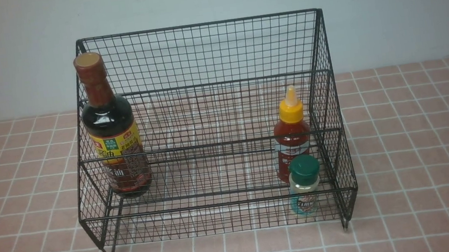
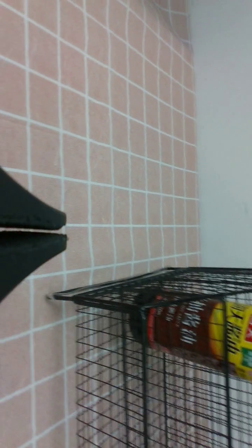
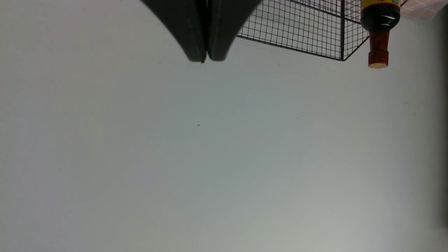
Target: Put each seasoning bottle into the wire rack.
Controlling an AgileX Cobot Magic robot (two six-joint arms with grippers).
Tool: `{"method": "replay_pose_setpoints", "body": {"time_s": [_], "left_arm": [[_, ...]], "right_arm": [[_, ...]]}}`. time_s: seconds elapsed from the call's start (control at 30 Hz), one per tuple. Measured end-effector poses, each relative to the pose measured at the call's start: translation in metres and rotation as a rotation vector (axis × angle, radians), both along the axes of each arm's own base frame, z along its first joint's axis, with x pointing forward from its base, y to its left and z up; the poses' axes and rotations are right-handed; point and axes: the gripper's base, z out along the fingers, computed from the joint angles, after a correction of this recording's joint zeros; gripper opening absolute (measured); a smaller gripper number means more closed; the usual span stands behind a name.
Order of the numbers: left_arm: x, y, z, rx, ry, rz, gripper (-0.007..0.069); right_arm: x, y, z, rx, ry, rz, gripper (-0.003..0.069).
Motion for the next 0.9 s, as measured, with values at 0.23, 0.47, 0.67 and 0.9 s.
{"method": "replay_pose_setpoints", "body": {"time_s": [0.23, 0.47, 0.67, 0.9], "left_arm": [[-0.0008, -0.0003, -0.004, -0.001, 0.033, -0.003, -0.0007], [-0.0009, -0.0003, -0.0043, -0.001, 0.036, -0.003, -0.0007], [-0.0009, -0.0003, -0.0043, -0.001, 0.037, -0.004, -0.0007], [-0.0009, -0.0003, -0.0043, -0.001, 0.037, -0.004, -0.0007]], "right_arm": [[0.0001, -0.0001, -0.0001, 0.0, 0.002, -0.001, -0.0013], [0.0001, -0.0001, -0.0001, -0.001, 0.001, -0.001, -0.0013], [0.0001, -0.0001, -0.0001, -0.001, 0.001, -0.001, -0.0013], [0.0001, -0.0001, -0.0001, -0.001, 0.001, -0.001, -0.0013]]}}
